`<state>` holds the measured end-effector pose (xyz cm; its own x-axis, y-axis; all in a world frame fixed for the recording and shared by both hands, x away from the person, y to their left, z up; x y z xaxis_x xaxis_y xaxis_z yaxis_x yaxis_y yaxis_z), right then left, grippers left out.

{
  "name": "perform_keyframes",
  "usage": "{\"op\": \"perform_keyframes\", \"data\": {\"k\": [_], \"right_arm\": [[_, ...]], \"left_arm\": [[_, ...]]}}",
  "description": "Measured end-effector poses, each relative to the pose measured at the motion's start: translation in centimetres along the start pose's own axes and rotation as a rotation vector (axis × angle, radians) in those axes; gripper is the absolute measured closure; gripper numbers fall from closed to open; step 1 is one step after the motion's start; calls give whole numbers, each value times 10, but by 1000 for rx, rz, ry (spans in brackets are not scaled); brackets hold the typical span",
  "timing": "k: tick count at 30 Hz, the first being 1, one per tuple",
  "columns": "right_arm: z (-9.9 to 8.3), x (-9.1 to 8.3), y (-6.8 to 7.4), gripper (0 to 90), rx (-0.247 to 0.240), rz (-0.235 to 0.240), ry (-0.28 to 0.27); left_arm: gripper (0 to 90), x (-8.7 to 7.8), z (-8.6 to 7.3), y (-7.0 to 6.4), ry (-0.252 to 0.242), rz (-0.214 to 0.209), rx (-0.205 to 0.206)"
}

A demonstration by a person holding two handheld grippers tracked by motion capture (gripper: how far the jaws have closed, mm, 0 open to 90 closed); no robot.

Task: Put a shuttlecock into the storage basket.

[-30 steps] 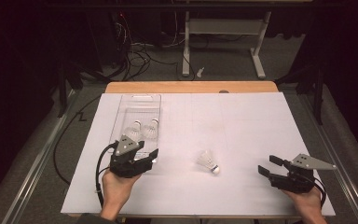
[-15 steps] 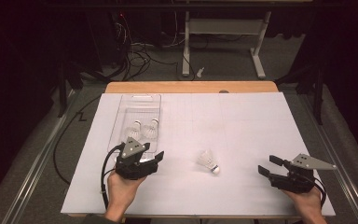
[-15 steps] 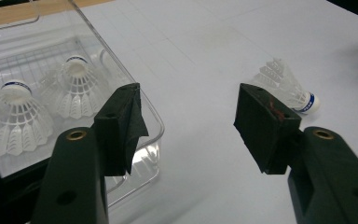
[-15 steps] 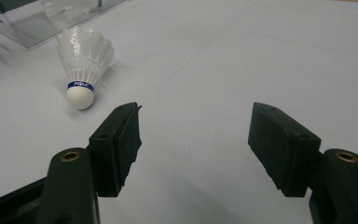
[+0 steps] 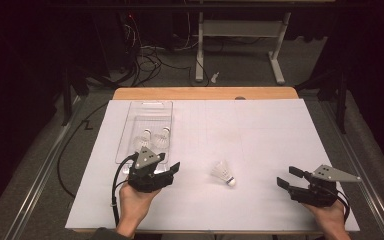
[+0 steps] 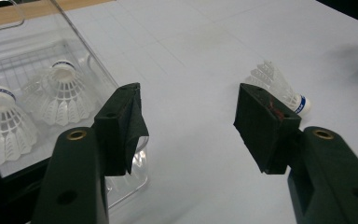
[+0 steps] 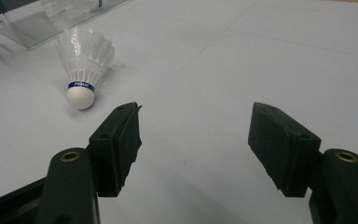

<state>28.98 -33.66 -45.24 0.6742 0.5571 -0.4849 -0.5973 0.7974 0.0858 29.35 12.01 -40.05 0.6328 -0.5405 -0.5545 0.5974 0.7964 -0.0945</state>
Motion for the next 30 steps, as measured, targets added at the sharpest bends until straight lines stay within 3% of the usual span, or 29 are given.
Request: {"op": "perform_keyframes", "data": {"k": [30], "right_arm": [[0,0,0,343,-1,3,-2]], "left_arm": [[427,15,9,-16,4,-48,28]]}}
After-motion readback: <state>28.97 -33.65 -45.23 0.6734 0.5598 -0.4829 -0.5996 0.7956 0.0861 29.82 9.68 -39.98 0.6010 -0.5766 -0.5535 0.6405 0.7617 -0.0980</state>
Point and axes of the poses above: each handheld gripper's, and its own axes: x roughly forward along the jaws, z roughly out of its top, y roughly to its left, the point moved 1 cm from there along x, roughly forward along the jaws
